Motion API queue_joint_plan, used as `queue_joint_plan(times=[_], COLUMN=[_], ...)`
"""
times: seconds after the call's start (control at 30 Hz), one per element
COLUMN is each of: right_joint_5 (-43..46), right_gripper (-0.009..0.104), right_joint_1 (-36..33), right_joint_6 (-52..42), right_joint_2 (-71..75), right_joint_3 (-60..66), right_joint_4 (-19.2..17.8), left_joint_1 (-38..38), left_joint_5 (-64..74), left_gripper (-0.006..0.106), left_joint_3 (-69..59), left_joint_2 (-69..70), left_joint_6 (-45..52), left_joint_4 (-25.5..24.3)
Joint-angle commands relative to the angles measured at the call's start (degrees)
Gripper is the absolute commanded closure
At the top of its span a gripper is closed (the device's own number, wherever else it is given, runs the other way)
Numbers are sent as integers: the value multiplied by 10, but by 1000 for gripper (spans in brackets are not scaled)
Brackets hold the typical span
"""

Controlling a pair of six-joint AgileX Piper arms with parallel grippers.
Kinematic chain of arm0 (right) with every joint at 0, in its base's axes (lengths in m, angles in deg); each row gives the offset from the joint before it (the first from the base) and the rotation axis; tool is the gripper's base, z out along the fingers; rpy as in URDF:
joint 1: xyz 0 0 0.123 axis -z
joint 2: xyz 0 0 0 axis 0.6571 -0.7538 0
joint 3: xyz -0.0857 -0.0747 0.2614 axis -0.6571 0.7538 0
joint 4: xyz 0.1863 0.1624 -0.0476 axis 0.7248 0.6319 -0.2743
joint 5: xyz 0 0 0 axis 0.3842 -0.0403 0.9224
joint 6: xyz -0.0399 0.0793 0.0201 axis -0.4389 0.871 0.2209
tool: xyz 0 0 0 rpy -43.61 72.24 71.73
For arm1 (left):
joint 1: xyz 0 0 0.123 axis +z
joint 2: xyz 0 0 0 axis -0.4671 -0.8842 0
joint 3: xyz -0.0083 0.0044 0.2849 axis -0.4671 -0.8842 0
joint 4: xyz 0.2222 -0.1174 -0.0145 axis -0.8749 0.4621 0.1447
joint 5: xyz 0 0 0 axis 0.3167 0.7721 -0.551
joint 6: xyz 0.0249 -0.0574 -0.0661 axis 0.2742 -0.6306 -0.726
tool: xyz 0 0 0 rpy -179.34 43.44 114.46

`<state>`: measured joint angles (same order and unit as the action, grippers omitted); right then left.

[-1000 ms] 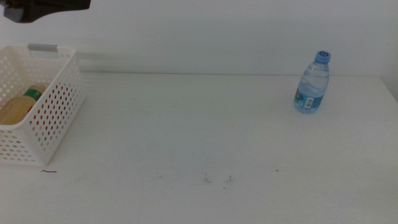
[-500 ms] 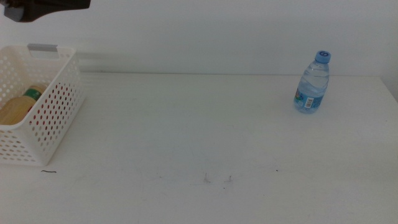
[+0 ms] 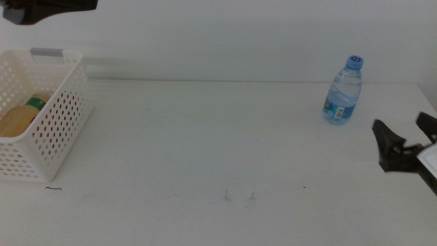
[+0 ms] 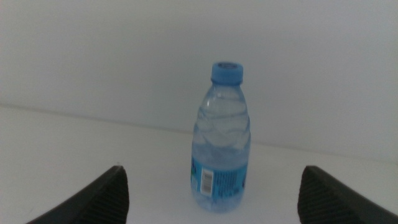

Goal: Use arms to grab the bottles and put them into the dustbin to the left of the table.

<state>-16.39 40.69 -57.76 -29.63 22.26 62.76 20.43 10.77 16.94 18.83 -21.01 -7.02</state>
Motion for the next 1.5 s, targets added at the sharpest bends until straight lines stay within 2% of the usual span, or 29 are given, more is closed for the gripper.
queue_joint_plan(times=[0.0,0.37,0.6,0.8,1.07,1.1,1.13,1.17,1.23,1.27,1.3,1.47], right_joint_5=[52,43,-36,-77,-137,-158,-182,-201,-213,-214,-215,-239], right_gripper=[3,3,3,3,5,9,18,33,75,99,95,97], right_joint_1=[4,4,3,1,-9,-11,-12,-13,-22,-30,-42,-140], right_joint_6=[-2,-2,-2,40,43,43,43,43,41,43,50,57], right_joint_2=[-54,-247,-324,-367,-404,-407,-410,-410,-406,-400,-391,-338], right_joint_3=[-27,-205,-329,-411,-473,-482,-489,-494,-497,-497,-497,-526], right_joint_4=[-3,-4,-7,-47,-54,-54,-54,-56,-57,-57,-54,-56], left_joint_1=[-1,-1,-1,-1,-1,-1,-1,-1,-1,-1,-1,-1], left_joint_5=[-7,-7,-7,-7,-7,-7,-7,-7,-7,-7,-7,-7], left_gripper=[7,7,7,7,7,7,7,7,7,7,7,7], left_joint_3=[0,0,0,0,0,0,0,0,0,0,0,0], left_joint_2=[1,1,1,1,1,1,1,1,1,1,1,1], left_joint_6=[-1,-1,-1,-1,-1,-1,-1,-1,-1,-1,-1,-1], left_joint_4=[0,0,0,0,0,0,0,0,0,0,0,0])
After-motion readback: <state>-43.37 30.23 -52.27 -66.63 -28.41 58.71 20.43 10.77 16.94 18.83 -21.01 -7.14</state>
